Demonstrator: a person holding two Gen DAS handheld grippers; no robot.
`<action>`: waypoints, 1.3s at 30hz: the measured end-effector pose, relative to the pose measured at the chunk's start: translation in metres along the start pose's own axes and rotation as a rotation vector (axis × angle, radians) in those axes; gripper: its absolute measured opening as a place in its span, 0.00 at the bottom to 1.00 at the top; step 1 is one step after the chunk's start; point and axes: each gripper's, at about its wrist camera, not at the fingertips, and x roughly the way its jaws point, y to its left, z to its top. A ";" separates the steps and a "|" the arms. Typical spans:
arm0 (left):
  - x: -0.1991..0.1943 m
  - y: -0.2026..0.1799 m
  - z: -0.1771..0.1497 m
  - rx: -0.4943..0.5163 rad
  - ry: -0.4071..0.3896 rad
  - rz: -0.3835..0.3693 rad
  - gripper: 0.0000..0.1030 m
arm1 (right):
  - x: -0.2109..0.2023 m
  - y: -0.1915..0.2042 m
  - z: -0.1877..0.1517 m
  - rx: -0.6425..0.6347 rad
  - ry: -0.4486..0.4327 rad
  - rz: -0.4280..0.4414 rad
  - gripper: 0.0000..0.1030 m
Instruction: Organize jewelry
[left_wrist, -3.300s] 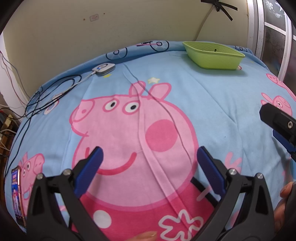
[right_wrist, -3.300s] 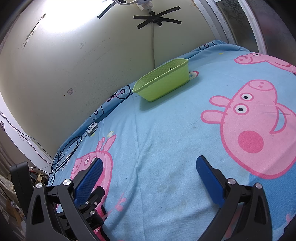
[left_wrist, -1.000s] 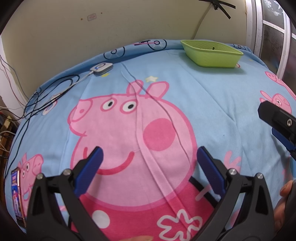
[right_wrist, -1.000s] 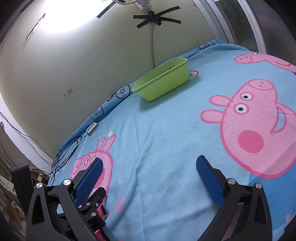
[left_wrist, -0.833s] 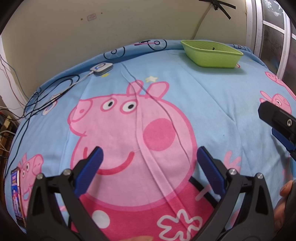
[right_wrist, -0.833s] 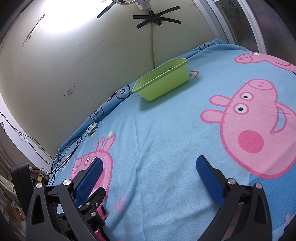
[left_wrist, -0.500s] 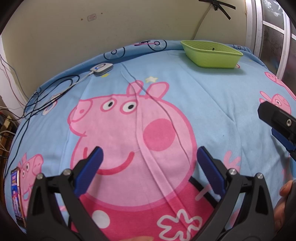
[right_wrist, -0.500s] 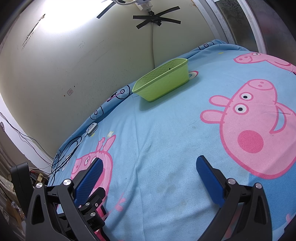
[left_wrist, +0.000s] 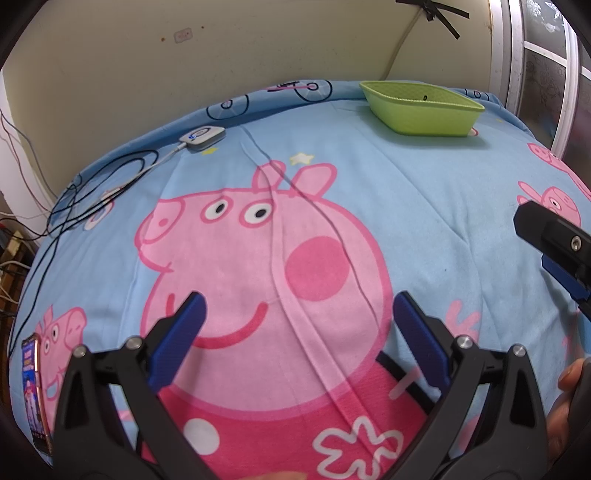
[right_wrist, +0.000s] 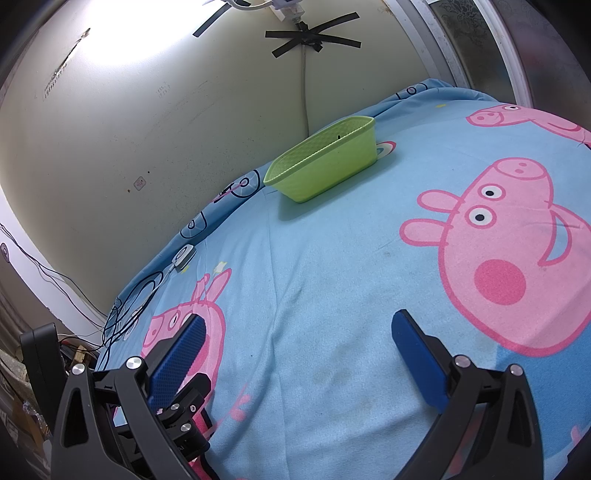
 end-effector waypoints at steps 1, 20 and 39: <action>0.000 0.000 0.000 0.000 0.000 0.000 0.94 | 0.000 -0.001 0.000 0.000 0.000 0.000 0.79; 0.000 -0.001 0.000 0.002 0.000 0.001 0.94 | 0.001 0.000 0.001 0.000 0.001 0.001 0.79; -0.001 -0.004 -0.001 -0.001 0.001 0.001 0.94 | 0.001 -0.001 0.001 -0.001 0.002 0.002 0.79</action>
